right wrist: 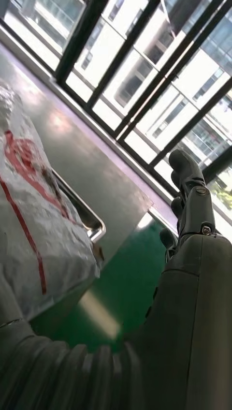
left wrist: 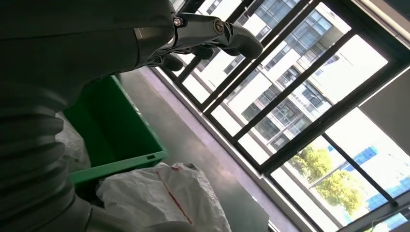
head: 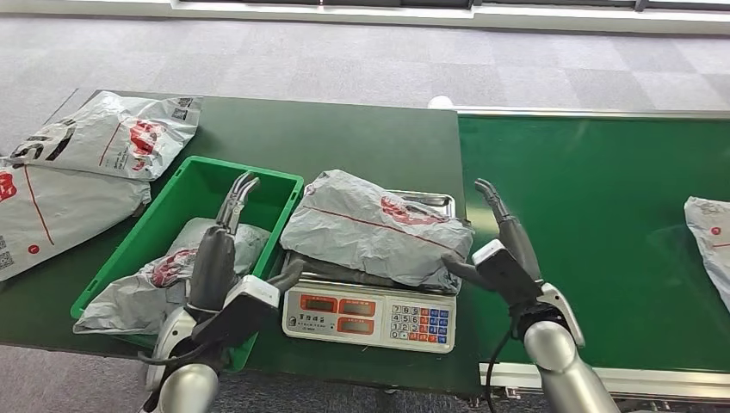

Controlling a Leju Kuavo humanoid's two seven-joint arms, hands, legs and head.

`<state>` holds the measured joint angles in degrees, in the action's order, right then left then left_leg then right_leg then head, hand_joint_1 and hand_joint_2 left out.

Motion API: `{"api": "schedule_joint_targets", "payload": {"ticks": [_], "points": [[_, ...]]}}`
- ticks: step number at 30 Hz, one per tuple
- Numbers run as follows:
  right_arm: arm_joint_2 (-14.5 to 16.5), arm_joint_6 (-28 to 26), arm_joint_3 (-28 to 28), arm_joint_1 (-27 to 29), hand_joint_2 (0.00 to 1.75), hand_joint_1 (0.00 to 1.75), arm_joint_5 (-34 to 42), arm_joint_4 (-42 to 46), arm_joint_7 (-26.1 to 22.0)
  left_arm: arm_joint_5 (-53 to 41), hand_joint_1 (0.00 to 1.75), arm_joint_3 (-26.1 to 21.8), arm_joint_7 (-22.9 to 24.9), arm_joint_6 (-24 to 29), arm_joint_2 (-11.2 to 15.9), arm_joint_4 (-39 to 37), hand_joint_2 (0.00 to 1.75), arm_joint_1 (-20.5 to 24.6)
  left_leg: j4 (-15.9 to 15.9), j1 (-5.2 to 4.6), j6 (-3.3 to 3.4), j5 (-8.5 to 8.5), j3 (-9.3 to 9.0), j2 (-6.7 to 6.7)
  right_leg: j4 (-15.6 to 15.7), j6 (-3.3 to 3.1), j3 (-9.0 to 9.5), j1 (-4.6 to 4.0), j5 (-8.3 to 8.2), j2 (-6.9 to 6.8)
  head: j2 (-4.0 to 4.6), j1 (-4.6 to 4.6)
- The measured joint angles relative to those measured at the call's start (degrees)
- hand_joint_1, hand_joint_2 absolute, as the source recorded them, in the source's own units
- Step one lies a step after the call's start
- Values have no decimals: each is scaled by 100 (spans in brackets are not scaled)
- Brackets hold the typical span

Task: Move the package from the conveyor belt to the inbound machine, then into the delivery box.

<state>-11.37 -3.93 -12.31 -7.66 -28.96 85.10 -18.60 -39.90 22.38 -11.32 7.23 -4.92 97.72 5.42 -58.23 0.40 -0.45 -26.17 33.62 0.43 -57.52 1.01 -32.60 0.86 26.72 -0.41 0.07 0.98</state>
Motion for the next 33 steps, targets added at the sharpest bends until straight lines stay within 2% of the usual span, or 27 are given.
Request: {"api": "schedule_joint_targets", "payload": {"ticks": [7, 10, 12, 15, 17, 20, 23, 29, 33], "points": [[-15, -127, 109, 302, 175, 0, -199, 269, 177, -67, 0, 464, 183, 64, 68, -329, 175, 447, 1, 0, -2, -2, 2, -30, -1, -4, -19, 0, -4, 39, 0, 0], [0, -412, 173, 433, 175, 0, -63, 381, -16, -151, 0, 562, 333, 50, 86, -421, 175, 561, 1, 1, -1, -1, 2, -24, 0, -3, -25, -2, -3, 32, 0, 0], [130, -1294, 305, 705, 175, 0, 400, 664, -651, -330, 0, 668, 598, 27, 47, -584, 175, 733, 0, 2, 0, 1, 8, -3, 1, -2, -26, -2, 0, 9, 0, 0], [582, -3238, 556, 1193, 175, 0, 1522, 1366, -1823, -660, 0, 880, 1069, 9, -146, -1051, 175, 1110, 1, 1, -1, 2, 18, 10, -1, -2, -21, -1, 3, -4, 0, -1], [870, -3748, 686, 1464, 175, 0, 1941, 1780, -2084, -797, 0, 1002, 1336, -39, -317, -1432, 175, 1386, 2, 0, -2, 0, 19, -5, -1, -4, -27, 0, 1, 10, 0, -1], [1225, -3660, 850, 1730, 175, 0, 2150, 2247, -2132, -888, 0, 1096, 1574, -128, -560, -1982, 175, 1689, 2, -1, -2, -1, 18, -21, 0, -4, -33, 1, -2, 26, 0, -1], [1423, -3629, 958, 1871, 175, 0, 2228, 2524, -2142, -912, 0, 1152, 1640, -155, -703, -2329, 175, 1851, 2, -1, -2, 0, 16, -23, 0, -4, -32, 1, -4, 28, 0, -1], [1470, -3613, 928, 1985, 175, 0, 2462, 2727, -2147, -1080, 0, 1207, 1907, -407, -929, -3209, 175, 2108, 2, 0, -2, 1, 15, -23, -1, -5, -30, 1, -6, 33, 0, -1], [1472, -3605, 687, 1974, 175, 0, 2481, 2716, -2150, -1285, 0, 1210, 1935, -419, -1150, -3897, 175, 2223, 2, 0, -3, 1, 16, -22, -1, -5, -29, 1, -6, 34, 0, -1]]}}
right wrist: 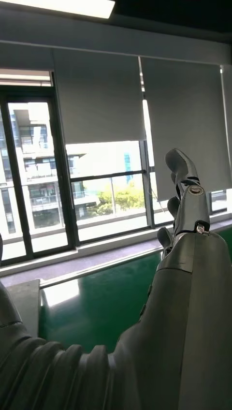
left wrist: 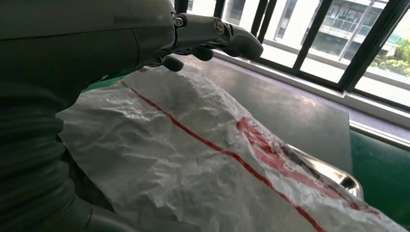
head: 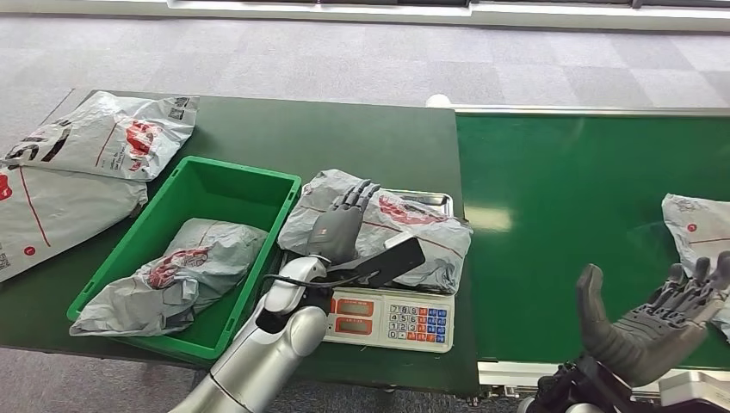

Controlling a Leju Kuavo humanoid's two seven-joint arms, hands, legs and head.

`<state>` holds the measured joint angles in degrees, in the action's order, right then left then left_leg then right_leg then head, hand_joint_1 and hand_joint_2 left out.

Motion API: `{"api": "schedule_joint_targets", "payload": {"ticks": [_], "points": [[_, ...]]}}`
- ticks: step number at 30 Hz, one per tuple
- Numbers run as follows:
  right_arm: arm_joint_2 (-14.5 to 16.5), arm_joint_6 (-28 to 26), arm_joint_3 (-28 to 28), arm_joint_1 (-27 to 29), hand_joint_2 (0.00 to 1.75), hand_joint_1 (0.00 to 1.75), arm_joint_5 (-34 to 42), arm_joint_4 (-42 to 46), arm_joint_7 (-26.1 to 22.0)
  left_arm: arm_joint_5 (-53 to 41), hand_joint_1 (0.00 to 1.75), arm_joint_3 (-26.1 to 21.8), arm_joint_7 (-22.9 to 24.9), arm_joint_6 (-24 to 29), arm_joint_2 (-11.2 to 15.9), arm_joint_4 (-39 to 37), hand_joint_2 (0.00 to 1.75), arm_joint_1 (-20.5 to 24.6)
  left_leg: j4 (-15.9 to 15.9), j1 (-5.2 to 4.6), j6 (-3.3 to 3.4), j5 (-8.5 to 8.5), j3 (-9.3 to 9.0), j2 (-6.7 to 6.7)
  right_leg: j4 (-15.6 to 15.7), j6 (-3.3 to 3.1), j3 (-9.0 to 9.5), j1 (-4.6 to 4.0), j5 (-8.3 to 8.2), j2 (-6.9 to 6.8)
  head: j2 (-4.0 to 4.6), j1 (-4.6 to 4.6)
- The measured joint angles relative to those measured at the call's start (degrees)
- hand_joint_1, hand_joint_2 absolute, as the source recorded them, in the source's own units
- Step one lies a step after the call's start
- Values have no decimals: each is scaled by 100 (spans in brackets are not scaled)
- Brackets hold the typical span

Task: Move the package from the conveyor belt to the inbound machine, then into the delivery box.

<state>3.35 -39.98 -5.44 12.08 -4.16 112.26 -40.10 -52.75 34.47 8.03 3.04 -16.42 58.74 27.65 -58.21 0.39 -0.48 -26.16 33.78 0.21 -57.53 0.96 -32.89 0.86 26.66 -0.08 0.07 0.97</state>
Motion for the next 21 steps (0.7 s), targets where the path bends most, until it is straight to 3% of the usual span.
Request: {"api": "schedule_joint_targets", "payload": {"ticks": [5, 6, 9, 10, 14, 21], "points": [[9, 4, -242, -27, 175, 0, -17, -50, 1, -89, 0, 2, 38, -13, -242, -564, 175, 89, 0, 0, 0, -1, 3, 1, 0, 0, -1, 0, 0, -1, 0, 1], [9, 4, -287, -38, 175, 0, -10, -61, 1, -107, 7, 2, 56, -29, -279, -661, 175, 102, 1, 0, 0, -1, 4, 1, 0, 0, -1, 0, 1, -1, 0, 0], [8, 4, -435, -120, 175, 0, 59, -104, 2, -175, 138, 5, 212, -106, -367, -985, 175, 137, 1, 0, 0, -1, 4, 0, 0, 0, -1, 0, 1, -1, 0, 0], [8, 4, -486, -165, 175, 0, 88, -126, 2, -182, 175, 11, 302, -117, -385, -1106, 175, 147, 1, 0, 0, -1, 4, 0, 0, 0, -2, 0, 1, 0, 0, 0], [10, 4, -647, -316, 175, 0, 125, -216, 2, -41, 175, 73, 597, 80, -406, -1586, 175, 224, 1, 1, -2, 2, 0, 1, 0, 0, 2, -1, 0, -3, 0, 0], [49, 4, -733, -266, 175, 0, 50, -241, 1, -89, 175, 112, 561, 560, -404, -2018, 175, 335, 1, 1, -2, 2, -4, 2, -1, 0, 8, -1, 1, -3, 0, 0]]}}
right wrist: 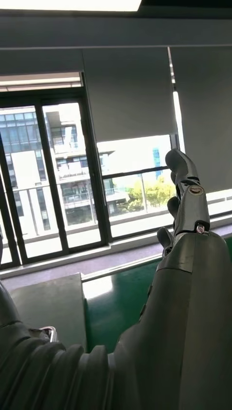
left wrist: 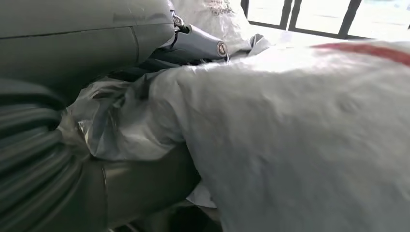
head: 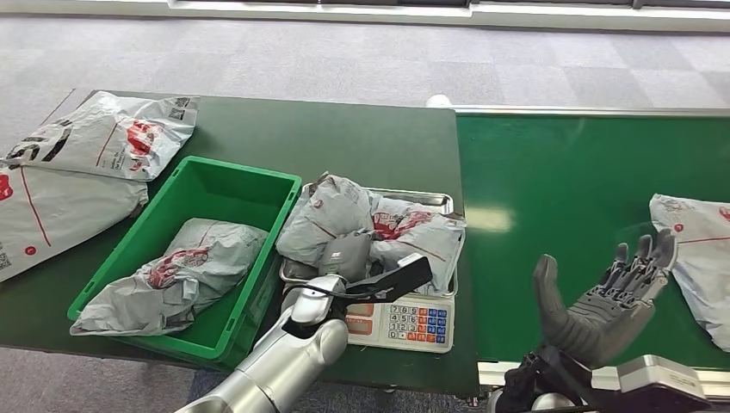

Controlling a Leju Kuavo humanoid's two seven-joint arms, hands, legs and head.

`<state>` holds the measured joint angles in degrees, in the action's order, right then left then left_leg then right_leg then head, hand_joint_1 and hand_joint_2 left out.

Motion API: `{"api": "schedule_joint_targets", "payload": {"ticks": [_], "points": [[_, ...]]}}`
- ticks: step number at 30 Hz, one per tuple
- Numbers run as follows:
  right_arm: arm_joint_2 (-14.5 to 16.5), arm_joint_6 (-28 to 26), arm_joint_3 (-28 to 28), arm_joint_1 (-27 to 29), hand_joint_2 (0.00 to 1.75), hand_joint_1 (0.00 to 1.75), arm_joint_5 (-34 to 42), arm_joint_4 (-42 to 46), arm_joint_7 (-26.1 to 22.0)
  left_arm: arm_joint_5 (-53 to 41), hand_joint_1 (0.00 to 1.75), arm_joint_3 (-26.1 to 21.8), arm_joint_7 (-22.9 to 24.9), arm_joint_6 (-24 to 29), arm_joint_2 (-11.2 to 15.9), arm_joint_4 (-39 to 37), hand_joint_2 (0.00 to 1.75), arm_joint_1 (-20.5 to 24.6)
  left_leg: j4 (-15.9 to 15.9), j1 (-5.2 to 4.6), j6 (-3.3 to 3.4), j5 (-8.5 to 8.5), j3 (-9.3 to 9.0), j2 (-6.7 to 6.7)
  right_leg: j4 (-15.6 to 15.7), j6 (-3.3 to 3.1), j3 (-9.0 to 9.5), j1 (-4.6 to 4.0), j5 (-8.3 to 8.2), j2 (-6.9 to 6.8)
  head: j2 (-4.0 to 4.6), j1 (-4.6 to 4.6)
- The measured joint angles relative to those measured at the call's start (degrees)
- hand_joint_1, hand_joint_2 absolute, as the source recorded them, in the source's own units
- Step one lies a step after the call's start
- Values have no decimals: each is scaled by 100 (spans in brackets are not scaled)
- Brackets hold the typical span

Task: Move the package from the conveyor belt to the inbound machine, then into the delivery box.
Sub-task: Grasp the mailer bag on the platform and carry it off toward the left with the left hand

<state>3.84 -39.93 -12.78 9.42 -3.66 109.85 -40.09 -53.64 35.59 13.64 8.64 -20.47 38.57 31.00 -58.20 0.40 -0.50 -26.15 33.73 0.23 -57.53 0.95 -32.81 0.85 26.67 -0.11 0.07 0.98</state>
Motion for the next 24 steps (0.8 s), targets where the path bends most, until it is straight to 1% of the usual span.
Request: {"api": "schedule_joint_targets", "payload": {"ticks": [4, 7, 9, 12, 14, 19, 21, 24], "points": [[3, 0, -35, 58, 175, 0, 3, 0, 0, -120, 175, -45, -81, 102, 5, -20, 175, -8, 1, 0, 0, 0, 1, 0, 0, 0, 0, 0, 0, -1, 0, 0], [3, 0, -38, 82, 175, 0, -4, -1, 0, -159, 175, -168, -257, 323, 13, 88, 175, -79, 1, 0, 0, 0, 2, 0, 0, 0, -1, 0, 0, -1, 0, 0], [3, 0, -38, 111, 175, 0, -34, -5, 0, -161, 175, -284, -398, 504, 39, 304, 175, -169, 1, 0, 0, 0, 4, 0, -1, 0, -2, 0, 0, 0, 0, -1], [2, 0, -38, 161, 175, 0, -73, -26, 0, -166, 175, -522, -515, 686, 140, 880, 175, -290, 1, 1, 0, 0, 8, 0, -2, 0, -6, -2, 0, 0, 0, -1], [1, 0, -38, 190, 175, 0, -78, -50, 4, -192, 175, -712, -545, 760, 266, 1385, 175, -353, 2, 2, -1, 1, 8, 0, -3, -1, -7, -3, 0, 2, 0, 0], [1, -1, -38, 271, 175, 0, -51, -115, 82, -226, 175, -1375, -614, 837, 727, 2600, 175, -462, 4, 8, -3, 1, 5, -4, -4, -2, -10, -7, 1, 9, 0, 1], [-1, -2, -38, 269, 175, 0, -61, -137, 139, -238, 175, -1678, -633, 835, 867, 2933, 175, -474, 5, 10, -7, 3, 6, -4, -5, -3, -11, -8, 1, 8, 0, 1], [-6, -1, -38, 251, 175, 0, -92, -164, 240, -279, 175, -2035, -621, 834, 1036, 3212, 175, -473, 5, 11, -10, 6, 6, -4, -5, -5, -10, -9, 1, 7, 0, 0]]}}
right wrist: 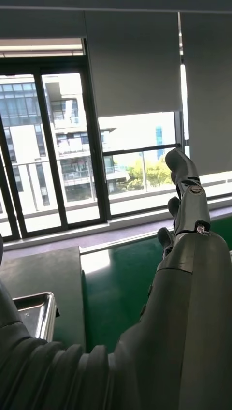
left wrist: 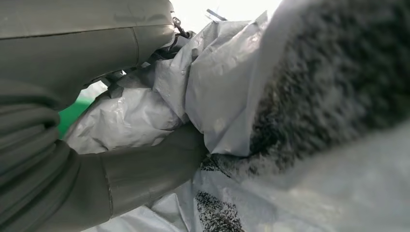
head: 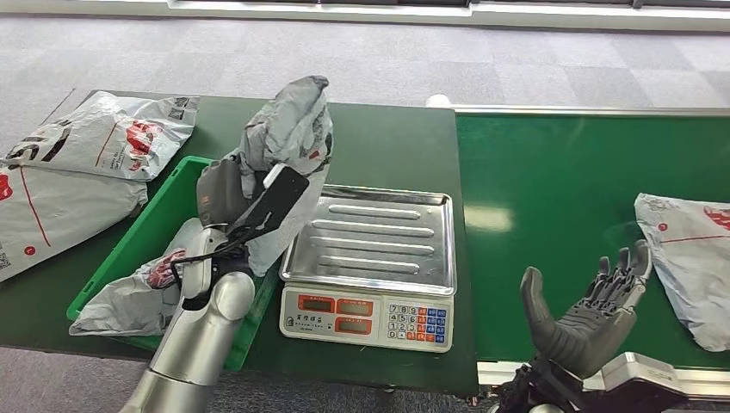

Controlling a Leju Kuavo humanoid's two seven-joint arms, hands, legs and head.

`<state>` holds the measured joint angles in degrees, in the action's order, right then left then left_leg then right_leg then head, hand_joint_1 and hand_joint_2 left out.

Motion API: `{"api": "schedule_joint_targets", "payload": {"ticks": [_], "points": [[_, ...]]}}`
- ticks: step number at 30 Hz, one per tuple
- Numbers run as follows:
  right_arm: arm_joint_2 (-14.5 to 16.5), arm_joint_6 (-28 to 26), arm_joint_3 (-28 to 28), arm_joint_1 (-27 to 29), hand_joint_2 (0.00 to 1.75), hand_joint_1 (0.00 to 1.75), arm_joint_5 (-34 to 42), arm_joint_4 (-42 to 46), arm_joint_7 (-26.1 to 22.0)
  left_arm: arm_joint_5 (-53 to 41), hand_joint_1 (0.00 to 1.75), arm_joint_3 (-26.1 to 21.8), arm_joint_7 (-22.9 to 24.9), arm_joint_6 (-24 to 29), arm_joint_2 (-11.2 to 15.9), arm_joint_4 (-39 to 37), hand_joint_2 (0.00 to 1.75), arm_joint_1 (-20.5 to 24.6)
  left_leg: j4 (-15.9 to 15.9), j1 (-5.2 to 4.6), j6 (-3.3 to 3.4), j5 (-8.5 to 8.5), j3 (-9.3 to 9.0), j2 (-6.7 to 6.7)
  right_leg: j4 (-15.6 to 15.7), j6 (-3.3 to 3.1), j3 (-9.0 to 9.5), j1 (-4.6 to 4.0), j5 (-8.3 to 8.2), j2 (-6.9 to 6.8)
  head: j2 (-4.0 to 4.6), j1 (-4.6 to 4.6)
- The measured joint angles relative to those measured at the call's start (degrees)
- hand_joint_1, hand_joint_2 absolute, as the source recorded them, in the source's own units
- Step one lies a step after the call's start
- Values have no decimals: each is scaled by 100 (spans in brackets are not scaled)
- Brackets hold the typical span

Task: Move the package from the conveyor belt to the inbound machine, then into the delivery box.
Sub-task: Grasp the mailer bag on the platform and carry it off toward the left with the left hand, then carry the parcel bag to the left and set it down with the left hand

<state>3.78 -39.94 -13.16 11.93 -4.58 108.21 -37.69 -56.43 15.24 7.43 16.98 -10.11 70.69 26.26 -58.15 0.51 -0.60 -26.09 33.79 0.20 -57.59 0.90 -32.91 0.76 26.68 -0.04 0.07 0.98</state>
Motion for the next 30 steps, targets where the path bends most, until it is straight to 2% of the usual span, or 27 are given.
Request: {"api": "schedule_joint_targets", "payload": {"ticks": [5, 10, 11, 12, 14, 15, 16, 19, 30], "points": [[-15, 7, 0, -26, 175, 0, -37, -30, 84, -48, 175, -436, -20, 0, 179, 150, 175, 0, -1, -1, 0, 0, 0, 2, 0, -1, 0, 1, -1, -2, 0, 0], [-16, 14, 0, -59, 175, 0, -40, -50, 99, -66, 174, -594, -28, 0, 250, 190, 175, -2, -1, -1, 0, 0, 1, 3, 0, -1, 0, 1, -1, -3, 0, 1], [-16, 15, 0, -69, 175, 0, -40, -55, 100, -67, 164, -612, -29, 0, 258, 192, 175, -2, -1, -1, 0, 0, 2, 3, 0, -1, 0, 1, -1, -3, 0, 1], [-17, 15, 0, -78, 175, 0, -41, -58, 101, -70, 140, -630, -30, 1, 266, 193, 175, -2, -1, -1, 0, 0, 2, 3, 0, -1, 0, 1, -1, -3, 0, 1], [-17, 17, 0, -85, 175, 0, -50, -61, 104, -78, 65, -668, -27, 11, 292, 189, 175, -2, -1, -1, 0, 0, 2, 3, 0, -1, -1, 1, -1, -3, 0, 1], [-17, 17, 0, -85, 175, 0, -56, -61, 109, -81, 34, -690, -26, 26, 311, 179, 175, -1, -1, -1, 0, 0, 2, 3, 0, -1, -1, 1, -1, -2, 0, 1], [-18, 20, 0, -84, 175, 0, -63, -61, 116, -77, 14, -719, -28, 46, 335, 161, 175, 3, -1, -1, 0, 0, 1, 3, 0, -1, -2, 1, -1, -2, 0, 1], [-23, 45, 0, -80, 175, 0, -75, -61, 141, -34, 0, -817, -48, 129, 426, 47, 175, 40, -1, 0, 0, 1, 1, 2, 0, -1, -3, 0, -1, -1, 0, 1], [-90, 139, 0, -55, 175, 0, -115, -107, 249, -7, 0, -1220, 268, 235, 824, -369, 175, 189, -1, -1, -2, 2, 2, 2, 0, -2, -2, 1, -2, -1, 0, 1]]}}
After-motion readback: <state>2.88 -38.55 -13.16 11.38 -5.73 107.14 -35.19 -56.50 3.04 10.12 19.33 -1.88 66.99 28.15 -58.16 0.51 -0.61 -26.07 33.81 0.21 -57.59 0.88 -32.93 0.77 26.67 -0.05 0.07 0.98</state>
